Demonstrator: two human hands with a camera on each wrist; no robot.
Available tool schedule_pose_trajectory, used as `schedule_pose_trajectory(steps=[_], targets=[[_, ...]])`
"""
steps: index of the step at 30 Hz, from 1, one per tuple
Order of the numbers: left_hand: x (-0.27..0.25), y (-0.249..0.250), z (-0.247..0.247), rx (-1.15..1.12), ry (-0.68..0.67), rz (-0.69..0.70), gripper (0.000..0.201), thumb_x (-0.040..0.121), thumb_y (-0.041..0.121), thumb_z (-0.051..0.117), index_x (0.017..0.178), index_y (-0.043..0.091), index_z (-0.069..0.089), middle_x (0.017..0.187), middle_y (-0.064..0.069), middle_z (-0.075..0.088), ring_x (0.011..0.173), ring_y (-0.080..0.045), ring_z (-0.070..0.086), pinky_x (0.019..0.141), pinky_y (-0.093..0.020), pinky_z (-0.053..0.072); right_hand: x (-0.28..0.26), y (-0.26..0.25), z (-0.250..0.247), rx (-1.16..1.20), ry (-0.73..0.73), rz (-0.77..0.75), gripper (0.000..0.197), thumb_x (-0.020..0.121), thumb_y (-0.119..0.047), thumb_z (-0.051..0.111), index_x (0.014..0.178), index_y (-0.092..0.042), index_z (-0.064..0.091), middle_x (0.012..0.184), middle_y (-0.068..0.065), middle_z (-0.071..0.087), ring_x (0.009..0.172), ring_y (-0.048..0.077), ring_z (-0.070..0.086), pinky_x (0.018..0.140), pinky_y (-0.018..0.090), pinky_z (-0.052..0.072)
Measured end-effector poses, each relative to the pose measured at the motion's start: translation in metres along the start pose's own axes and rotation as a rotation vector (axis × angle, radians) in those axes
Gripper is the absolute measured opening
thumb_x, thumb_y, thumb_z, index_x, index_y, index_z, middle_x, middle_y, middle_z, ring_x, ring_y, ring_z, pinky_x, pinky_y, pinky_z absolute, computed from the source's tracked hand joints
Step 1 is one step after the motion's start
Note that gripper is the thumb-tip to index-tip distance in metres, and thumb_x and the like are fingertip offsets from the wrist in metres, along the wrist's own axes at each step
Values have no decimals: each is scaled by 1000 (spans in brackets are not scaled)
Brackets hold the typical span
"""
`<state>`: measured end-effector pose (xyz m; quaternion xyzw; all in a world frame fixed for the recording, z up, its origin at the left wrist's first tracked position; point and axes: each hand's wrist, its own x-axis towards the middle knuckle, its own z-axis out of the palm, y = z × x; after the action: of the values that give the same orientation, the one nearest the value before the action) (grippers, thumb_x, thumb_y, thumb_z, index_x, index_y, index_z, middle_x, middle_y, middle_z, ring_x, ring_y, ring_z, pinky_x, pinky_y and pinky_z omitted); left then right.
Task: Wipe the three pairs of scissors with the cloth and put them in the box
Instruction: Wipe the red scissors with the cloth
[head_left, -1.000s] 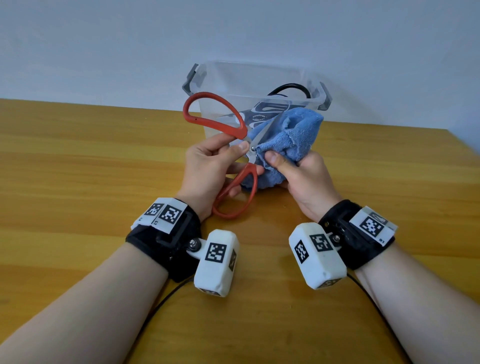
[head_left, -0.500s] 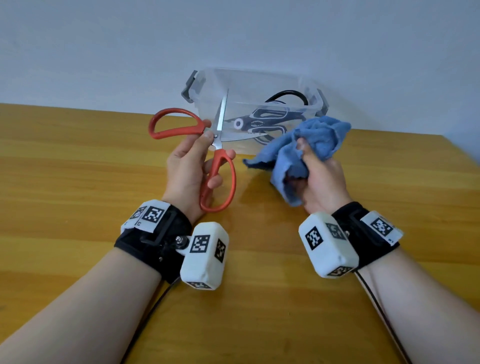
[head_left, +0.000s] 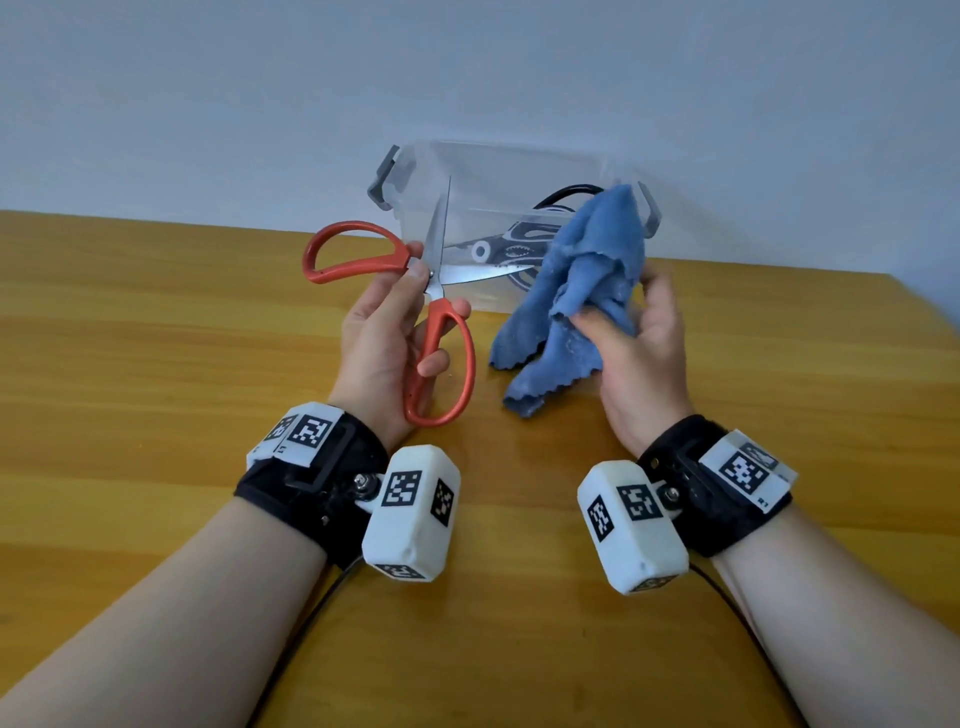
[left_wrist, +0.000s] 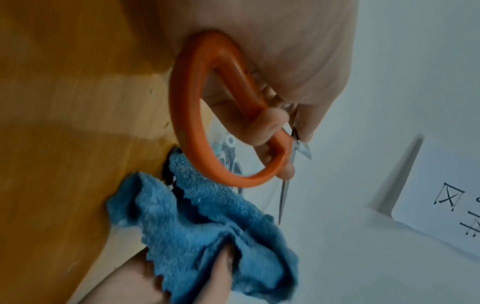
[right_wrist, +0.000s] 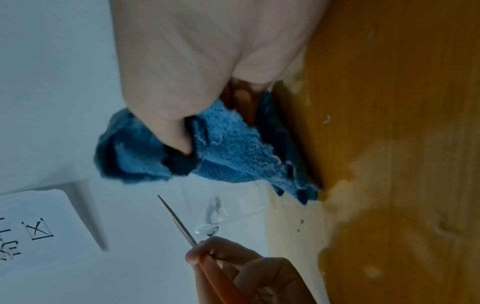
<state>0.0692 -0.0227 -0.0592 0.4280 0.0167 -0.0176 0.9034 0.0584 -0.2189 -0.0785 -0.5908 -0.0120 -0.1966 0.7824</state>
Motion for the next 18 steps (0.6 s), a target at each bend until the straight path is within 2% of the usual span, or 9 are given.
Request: schedule_pose_trajectory(steps=[2,5,8,10,12,13,14,16,18], targets=[[-1,1,1,-4,9,4,7,104,18,57,110,20,62,65,5,60,68,-13,72,29,-16,28,-2,-4,1,-20,18,-37,25,80,-9,72,101,-21,68,97,3,73,97,23,69,84,38,56],[-1,-2,3,61,5,8,17,102,16,61,119,18,63,70,8,65,66,-15,73,28,-17,28,-1,-6,-1,18,140,-66,12,82,-10,66,89,-19,69,85,1,70,86,22,66,76,37,55],[-2,-5,5,189,-62,-35,25,100,13,63,125,13,66,84,3,73,64,-19,73,30,-17,30,2,-10,-8,-41,289,-163,19,84,1,58,93,-16,59,81,-2,65,75,13,61,70,32,54],[-3,-8,5,280,-130,-51,26,99,8,64,124,11,67,88,-10,66,65,-23,74,31,-18,31,5,-12,-12,-150,339,-262,33,83,9,53,96,-21,51,87,0,62,75,9,60,71,27,52],[-4,-11,4,376,-201,-51,27,97,3,64,122,12,69,81,-16,42,67,-27,75,32,-19,31,7,-12,-12,-238,294,-355,44,79,13,46,97,-27,51,91,-2,61,79,9,60,73,26,51],[-4,-12,4,413,-229,-46,28,97,1,63,123,13,69,77,-16,29,68,-28,76,32,-19,32,7,-11,-11,-281,255,-386,48,76,15,44,95,-28,55,89,-7,63,79,8,60,74,25,50],[-3,-13,3,437,-251,-41,30,98,-1,62,123,13,69,74,-14,22,68,-29,76,33,-19,32,6,-10,-10,-320,213,-394,52,75,17,42,92,-29,60,85,-13,65,79,6,61,74,23,50],[-2,-15,2,460,-274,-26,31,98,-4,59,124,11,67,63,-7,25,69,-30,75,33,-20,34,3,-11,-6,-359,104,-357,55,76,17,42,89,-29,69,83,-17,70,81,4,66,74,20,51],[0,-18,0,474,-285,-8,30,98,-6,58,126,6,65,59,-2,30,70,-31,74,32,-20,35,-1,-13,-3,-368,-68,-324,43,78,11,47,91,-20,74,98,-6,74,96,10,69,83,23,53]])
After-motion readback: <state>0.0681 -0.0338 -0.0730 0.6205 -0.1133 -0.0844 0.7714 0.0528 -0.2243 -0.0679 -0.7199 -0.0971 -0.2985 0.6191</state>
